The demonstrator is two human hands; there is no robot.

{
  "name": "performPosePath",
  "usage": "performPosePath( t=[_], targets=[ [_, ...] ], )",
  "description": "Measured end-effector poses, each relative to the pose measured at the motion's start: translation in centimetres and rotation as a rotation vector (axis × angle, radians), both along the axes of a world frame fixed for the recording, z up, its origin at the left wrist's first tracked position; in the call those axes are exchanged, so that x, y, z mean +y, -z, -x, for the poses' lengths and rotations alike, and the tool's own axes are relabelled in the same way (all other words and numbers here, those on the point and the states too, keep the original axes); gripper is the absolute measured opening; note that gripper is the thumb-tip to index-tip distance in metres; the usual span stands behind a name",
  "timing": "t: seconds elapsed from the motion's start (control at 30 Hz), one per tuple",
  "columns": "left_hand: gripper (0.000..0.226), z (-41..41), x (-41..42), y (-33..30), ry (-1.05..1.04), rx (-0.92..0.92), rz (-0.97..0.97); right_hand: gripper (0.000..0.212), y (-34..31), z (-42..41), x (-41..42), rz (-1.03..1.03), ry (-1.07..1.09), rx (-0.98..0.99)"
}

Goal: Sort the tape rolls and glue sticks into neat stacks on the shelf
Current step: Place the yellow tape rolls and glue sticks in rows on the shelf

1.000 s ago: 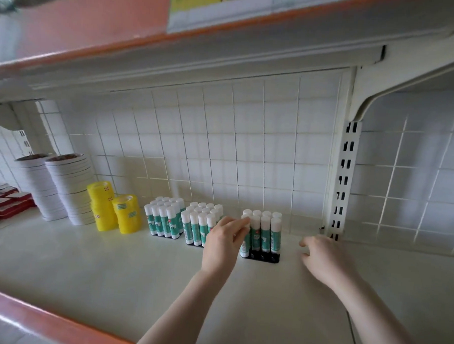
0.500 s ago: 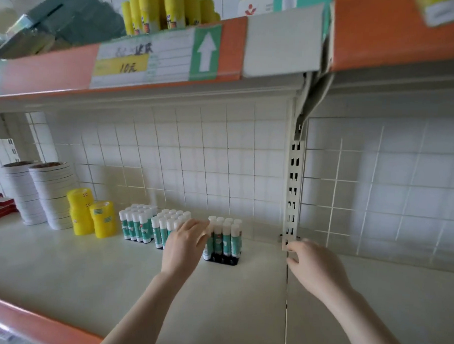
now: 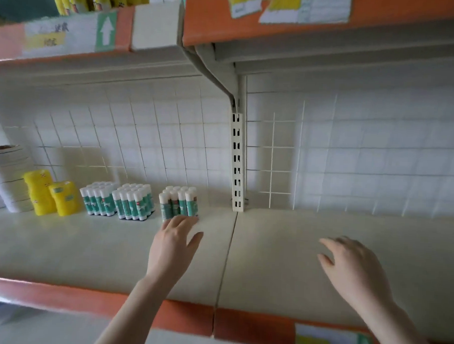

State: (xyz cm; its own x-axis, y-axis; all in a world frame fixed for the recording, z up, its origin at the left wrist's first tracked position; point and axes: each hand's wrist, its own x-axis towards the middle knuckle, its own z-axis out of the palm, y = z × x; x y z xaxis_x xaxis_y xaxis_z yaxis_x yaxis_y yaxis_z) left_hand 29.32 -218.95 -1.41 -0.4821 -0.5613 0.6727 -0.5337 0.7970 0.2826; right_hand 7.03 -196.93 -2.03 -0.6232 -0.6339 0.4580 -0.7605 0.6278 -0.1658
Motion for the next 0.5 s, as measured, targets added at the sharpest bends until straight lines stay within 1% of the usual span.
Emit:
performPosePath(
  t=[0.13, 0.27, 0.37, 0.5],
  targets=[
    [0.034, 1.1, 4.4, 1.3, 0.056, -0.022, -0.095, 0.037, 1.5, 0.2, 4.7, 0.059, 0.056, 0.116],
    [0.032, 3.7, 8.8, 1.2, 0.087, -0.032, -0.195, 0.032, 0.9, 1.9, 9.6, 0.064, 0.095, 0.152],
    [0.032, 6.6, 11.9, 0.5, 0.145, -0.038, -0.205, 0.029, 0.4, 4.3, 13.3, 0.109, 0.148, 0.181],
    [0.031, 11.7, 16.2, -0.2, 0.169, -0.055, -0.194, 0.028, 0.5, 8.5, 18.4, 0.156, 0.187, 0.221]
  ],
)
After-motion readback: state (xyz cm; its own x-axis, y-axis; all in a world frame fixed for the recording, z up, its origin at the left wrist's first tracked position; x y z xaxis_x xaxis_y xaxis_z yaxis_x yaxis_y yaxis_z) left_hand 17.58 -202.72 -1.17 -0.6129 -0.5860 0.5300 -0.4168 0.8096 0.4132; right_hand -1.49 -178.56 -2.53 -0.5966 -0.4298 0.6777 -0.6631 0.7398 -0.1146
